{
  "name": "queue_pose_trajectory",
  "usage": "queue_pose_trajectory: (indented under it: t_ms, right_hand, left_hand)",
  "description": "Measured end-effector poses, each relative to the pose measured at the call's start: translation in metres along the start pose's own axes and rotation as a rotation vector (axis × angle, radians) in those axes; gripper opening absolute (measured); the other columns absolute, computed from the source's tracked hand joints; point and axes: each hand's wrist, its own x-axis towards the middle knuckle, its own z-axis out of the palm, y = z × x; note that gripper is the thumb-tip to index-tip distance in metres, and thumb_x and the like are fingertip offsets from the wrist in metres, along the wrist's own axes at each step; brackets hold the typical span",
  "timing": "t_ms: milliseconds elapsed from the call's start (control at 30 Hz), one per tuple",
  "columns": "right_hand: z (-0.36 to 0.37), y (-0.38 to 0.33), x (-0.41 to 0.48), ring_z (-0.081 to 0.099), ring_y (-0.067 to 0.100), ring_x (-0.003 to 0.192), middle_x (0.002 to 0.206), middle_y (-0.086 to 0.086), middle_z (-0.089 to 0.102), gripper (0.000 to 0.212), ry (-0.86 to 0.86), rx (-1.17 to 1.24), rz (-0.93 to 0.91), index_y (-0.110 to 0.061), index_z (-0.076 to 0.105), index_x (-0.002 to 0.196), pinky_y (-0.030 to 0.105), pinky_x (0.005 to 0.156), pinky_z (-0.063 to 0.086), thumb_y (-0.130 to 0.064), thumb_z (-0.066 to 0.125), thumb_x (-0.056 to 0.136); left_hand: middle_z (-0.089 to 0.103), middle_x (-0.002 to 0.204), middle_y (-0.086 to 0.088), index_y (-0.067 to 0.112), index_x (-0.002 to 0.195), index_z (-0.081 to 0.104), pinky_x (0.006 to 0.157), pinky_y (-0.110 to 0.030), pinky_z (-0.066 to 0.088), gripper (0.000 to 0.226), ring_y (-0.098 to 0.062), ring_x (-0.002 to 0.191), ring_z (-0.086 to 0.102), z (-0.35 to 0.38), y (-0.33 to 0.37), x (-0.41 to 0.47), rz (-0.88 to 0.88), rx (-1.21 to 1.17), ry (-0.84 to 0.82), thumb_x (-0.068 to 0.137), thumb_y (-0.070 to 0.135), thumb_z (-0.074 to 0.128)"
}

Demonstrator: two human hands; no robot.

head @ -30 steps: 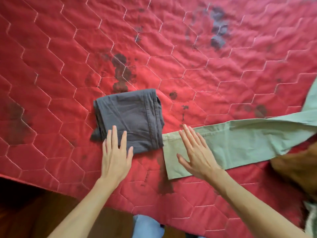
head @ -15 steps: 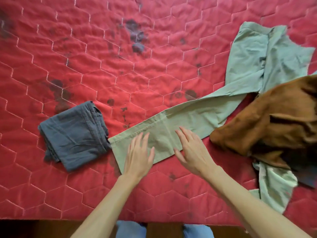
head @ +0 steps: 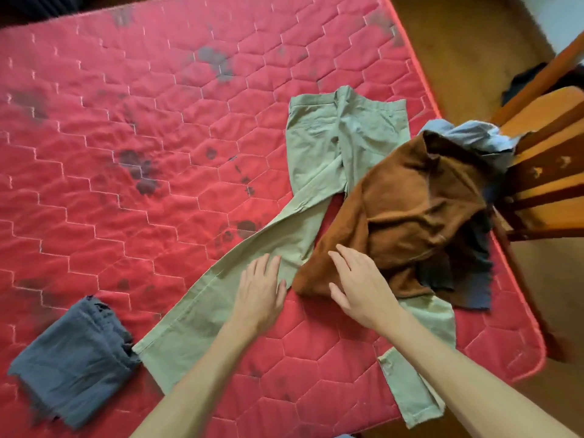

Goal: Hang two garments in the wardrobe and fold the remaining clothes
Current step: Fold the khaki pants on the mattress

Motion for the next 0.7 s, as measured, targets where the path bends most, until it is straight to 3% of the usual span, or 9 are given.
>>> queue_pose_trajectory:
  t_ms: [133,267,367,433,467,500,567,633,700]
  right_hand:
    - [0.013,0.042,0.000,0.059,0.036,0.121,0.133,0.022,0.058,0.062,0.019,-0.012,0.071,0.000,0.058,0.131,0.046,0.102,0.049,-0.029,0.072,0.077]
    - [0.045,0.064,0.024,0.060,0.035,0.119,0.131,0.022,0.060,0.063,0.044,-0.011,0.082,-0.001,0.060,0.129,0.045,0.102,0.050,-0.030,0.076,0.076]
    - [0.069,0.066,0.063,0.059,0.035,0.120,0.132,0.022,0.059,0.062,0.084,0.004,0.048,-0.002,0.058,0.131,0.045,0.104,0.048,-0.031,0.074,0.079]
    - [0.083,0.063,0.088,0.056,0.035,0.123,0.135,0.022,0.057,0.061,0.097,0.019,0.044,-0.003,0.056,0.134,0.045,0.106,0.046,-0.030,0.071,0.081]
    - [0.089,0.061,0.097,0.055,0.035,0.124,0.136,0.022,0.056,0.060,0.098,0.033,0.051,-0.003,0.055,0.135,0.045,0.107,0.044,-0.030,0.069,0.083]
    - [0.093,0.058,0.104,0.054,0.036,0.126,0.138,0.022,0.055,0.059,0.098,0.051,0.061,-0.002,0.054,0.136,0.045,0.108,0.043,-0.030,0.067,0.085]
    - [0.098,0.053,0.113,0.050,0.036,0.129,0.141,0.022,0.052,0.058,0.097,0.084,0.079,-0.002,0.050,0.138,0.045,0.111,0.039,-0.031,0.062,0.089]
    - [0.099,0.048,0.117,0.045,0.033,0.133,0.143,0.019,0.049,0.057,0.070,0.128,0.113,-0.002,0.044,0.142,0.042,0.114,0.032,-0.033,0.055,0.095]
    - [0.098,0.041,0.117,0.048,0.030,0.130,0.137,0.015,0.053,0.054,0.033,0.169,0.170,-0.002,0.042,0.142,0.039,0.115,0.030,-0.037,0.047,0.100]
  left_hand:
    - [0.047,0.146,-0.018,0.011,0.145,0.045,0.106,-0.045,0.041,0.058,-0.036,0.131,0.046,0.021,0.018,0.046,0.065,0.093,-0.121,0.090,0.030,0.047]
    - [0.014,0.162,-0.025,0.018,0.155,0.030,0.114,-0.046,0.032,0.063,-0.039,0.145,0.026,0.047,0.007,0.104,0.121,0.230,-0.193,0.096,0.025,0.051]
    - [-0.007,0.161,-0.032,0.022,0.153,0.033,0.115,-0.049,0.027,0.066,-0.045,0.149,0.012,0.065,-0.012,0.142,0.100,0.384,-0.162,0.091,0.015,0.052]
    - [-0.002,0.160,-0.032,0.021,0.143,0.044,0.116,-0.052,0.019,0.060,-0.045,0.150,0.007,0.077,-0.027,0.161,0.036,0.459,-0.171,0.085,0.012,0.056]
    - [0.012,0.158,-0.030,0.017,0.134,0.048,0.116,-0.054,0.018,0.052,-0.044,0.148,0.014,0.079,-0.034,0.168,0.006,0.478,-0.182,0.084,0.010,0.057]
    - [0.031,0.149,-0.024,0.014,0.127,0.051,0.115,-0.054,0.020,0.044,-0.040,0.142,0.028,0.081,-0.040,0.172,-0.025,0.479,-0.182,0.084,0.006,0.055]
    - [0.054,0.114,-0.014,0.008,0.112,0.060,0.105,-0.049,0.032,0.031,-0.037,0.111,0.052,0.084,-0.055,0.174,-0.030,0.425,-0.097,0.084,-0.002,0.054]
    - [0.058,0.087,-0.014,0.006,0.093,0.067,0.076,-0.045,0.046,0.015,-0.037,0.080,0.059,0.083,-0.065,0.164,0.047,0.329,-0.009,0.081,-0.004,0.064]
    - [0.054,0.074,-0.012,0.007,0.082,0.065,0.052,-0.040,0.047,0.010,-0.035,0.064,0.058,0.083,-0.076,0.143,0.188,0.234,0.032,0.077,0.002,0.072]
